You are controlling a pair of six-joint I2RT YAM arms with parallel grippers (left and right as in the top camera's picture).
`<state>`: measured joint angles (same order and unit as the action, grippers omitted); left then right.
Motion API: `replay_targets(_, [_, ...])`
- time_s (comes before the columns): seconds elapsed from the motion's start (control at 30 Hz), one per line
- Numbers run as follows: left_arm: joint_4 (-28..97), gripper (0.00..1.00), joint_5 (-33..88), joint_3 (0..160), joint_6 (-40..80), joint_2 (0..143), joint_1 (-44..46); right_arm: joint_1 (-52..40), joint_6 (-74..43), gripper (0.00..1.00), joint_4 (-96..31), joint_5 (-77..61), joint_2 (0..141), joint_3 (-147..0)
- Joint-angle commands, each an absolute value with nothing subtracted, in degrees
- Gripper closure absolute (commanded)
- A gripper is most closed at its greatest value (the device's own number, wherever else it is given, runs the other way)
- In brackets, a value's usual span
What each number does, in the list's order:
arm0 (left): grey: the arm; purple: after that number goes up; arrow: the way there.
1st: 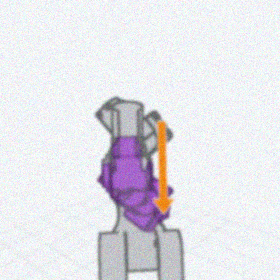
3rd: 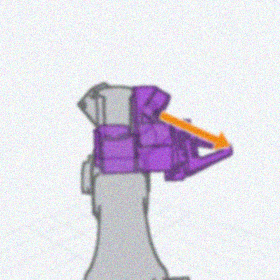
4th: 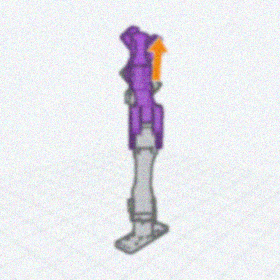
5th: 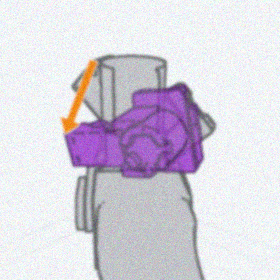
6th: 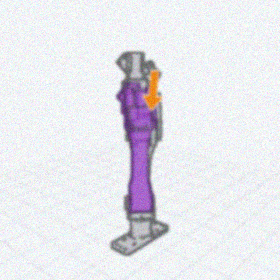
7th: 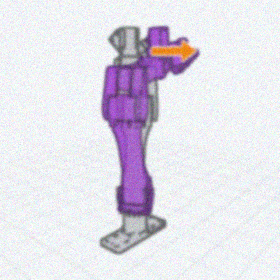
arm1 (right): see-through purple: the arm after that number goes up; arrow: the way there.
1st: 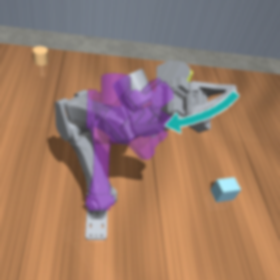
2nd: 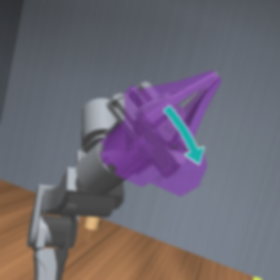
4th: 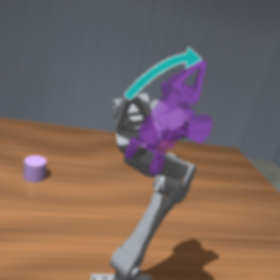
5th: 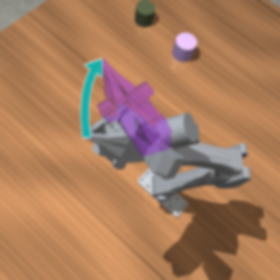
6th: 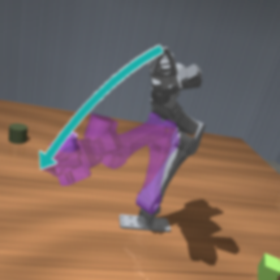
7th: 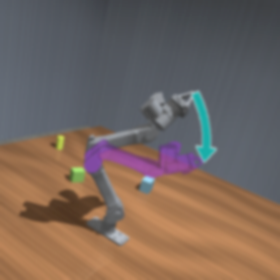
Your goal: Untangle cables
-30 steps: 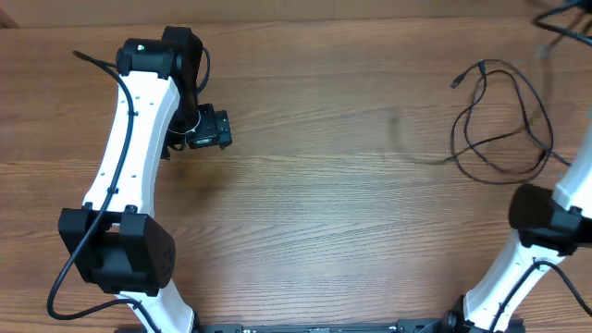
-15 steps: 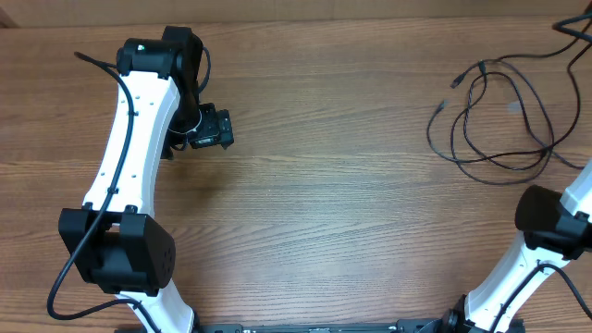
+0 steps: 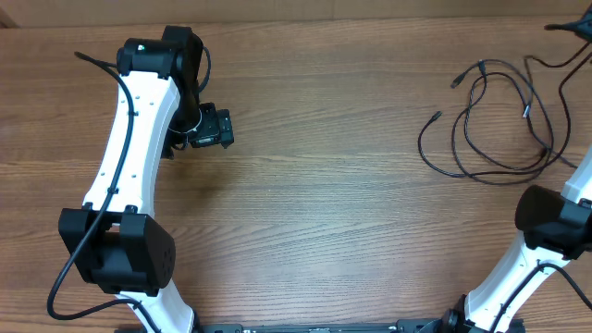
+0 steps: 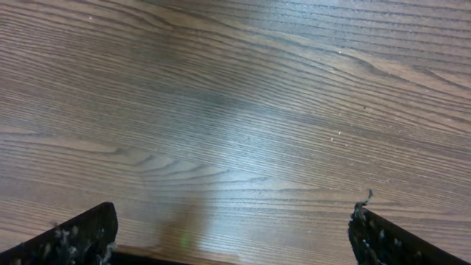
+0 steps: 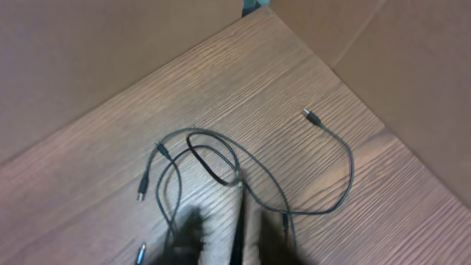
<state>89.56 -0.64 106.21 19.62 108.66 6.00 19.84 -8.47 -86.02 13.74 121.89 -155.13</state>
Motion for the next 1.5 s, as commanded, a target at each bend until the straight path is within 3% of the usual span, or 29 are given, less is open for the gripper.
replay_targets(0.0, [89.49, 0.0, 0.05, 106.1, 20.84, 108.31, 6.5, 20.01, -8.56, 0.45, -85.84, 11.79, 120.55, -154.93])
replay_targets(0.1, [88.88, 0.0, 0.03, 106.13, 20.8, 108.31, 6.5, 20.01, -8.54, 0.26, -85.84, 7.29, 120.55, -154.93])
replay_targets(0.37, [80.25, 0.0, 3.42, 108.81, 16.27, 108.29, 6.52, 18.39, 2.0, 0.16, -89.27, -24.08, 120.55, -154.93])
replay_targets(0.57, [68.16, 0.0, 5.85, 111.59, 9.74, 108.29, 8.54, 11.05, 8.47, 0.0, -93.91, -21.3, 120.55, -153.64])
replay_targets(0.77, [70.13, 0.0, 4.43, 111.59, 6.04, 108.31, 10.17, 5.34, 5.67, 0.0, -94.7, -11.4, 120.55, -145.8])
replay_targets(1.17, [96.71, 0.0, -3.88, 111.59, 15.14, 108.29, 5.52, 4.86, 0.84, 0.0, -97.08, -8.99, 119.42, -132.35])
replay_targets(1.47, [96.84, 0.0, -4.8, 104.18, 15.51, 101.45, 5.21, 4.86, 0.89, 0.0, -96.75, -8.6, 108.6, -113.91])
